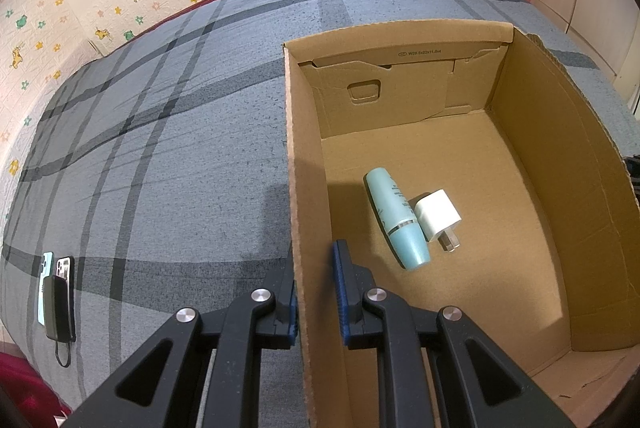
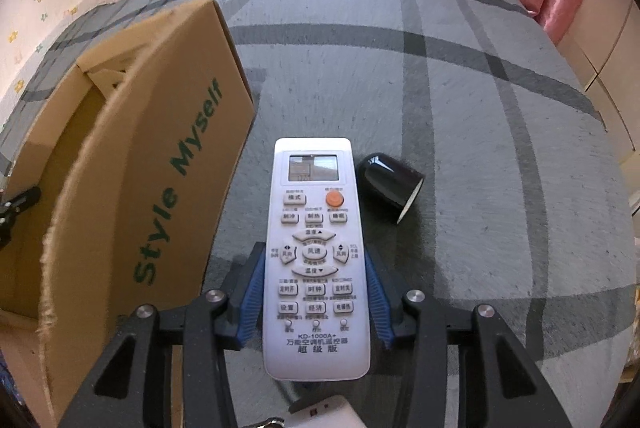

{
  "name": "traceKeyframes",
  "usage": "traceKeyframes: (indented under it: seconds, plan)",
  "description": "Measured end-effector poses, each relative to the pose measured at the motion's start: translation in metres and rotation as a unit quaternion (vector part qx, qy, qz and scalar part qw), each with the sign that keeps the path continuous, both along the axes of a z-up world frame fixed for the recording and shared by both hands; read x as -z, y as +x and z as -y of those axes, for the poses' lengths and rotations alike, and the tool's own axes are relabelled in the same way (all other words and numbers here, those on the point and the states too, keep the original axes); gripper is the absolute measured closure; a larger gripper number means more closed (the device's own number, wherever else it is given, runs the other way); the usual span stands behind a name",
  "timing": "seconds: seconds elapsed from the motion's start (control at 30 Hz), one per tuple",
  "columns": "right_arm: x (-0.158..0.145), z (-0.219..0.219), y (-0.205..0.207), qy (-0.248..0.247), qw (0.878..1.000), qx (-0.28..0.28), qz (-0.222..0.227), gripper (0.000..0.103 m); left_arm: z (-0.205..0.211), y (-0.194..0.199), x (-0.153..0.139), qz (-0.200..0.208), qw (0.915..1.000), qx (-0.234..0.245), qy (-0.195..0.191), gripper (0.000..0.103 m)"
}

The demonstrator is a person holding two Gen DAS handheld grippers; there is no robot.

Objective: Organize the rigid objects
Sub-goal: 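Lift the white remote with the right gripper and carry it over the box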

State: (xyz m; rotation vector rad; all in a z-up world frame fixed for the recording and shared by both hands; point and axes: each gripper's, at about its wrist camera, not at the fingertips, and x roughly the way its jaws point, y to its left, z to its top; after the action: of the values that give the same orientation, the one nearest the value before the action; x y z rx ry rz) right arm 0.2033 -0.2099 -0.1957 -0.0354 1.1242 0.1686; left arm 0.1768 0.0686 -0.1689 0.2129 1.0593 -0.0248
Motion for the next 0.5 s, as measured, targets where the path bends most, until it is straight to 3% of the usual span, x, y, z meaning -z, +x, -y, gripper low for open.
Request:
traceKeyframes:
  seconds: [0.5]
  plan:
    - [-0.061,-0.001,-0.03,-0.006,0.999,0.013,0.037,0.054,0.0,-0.001,0.0,0.001,1.0,0.0,-0.006,0.087]
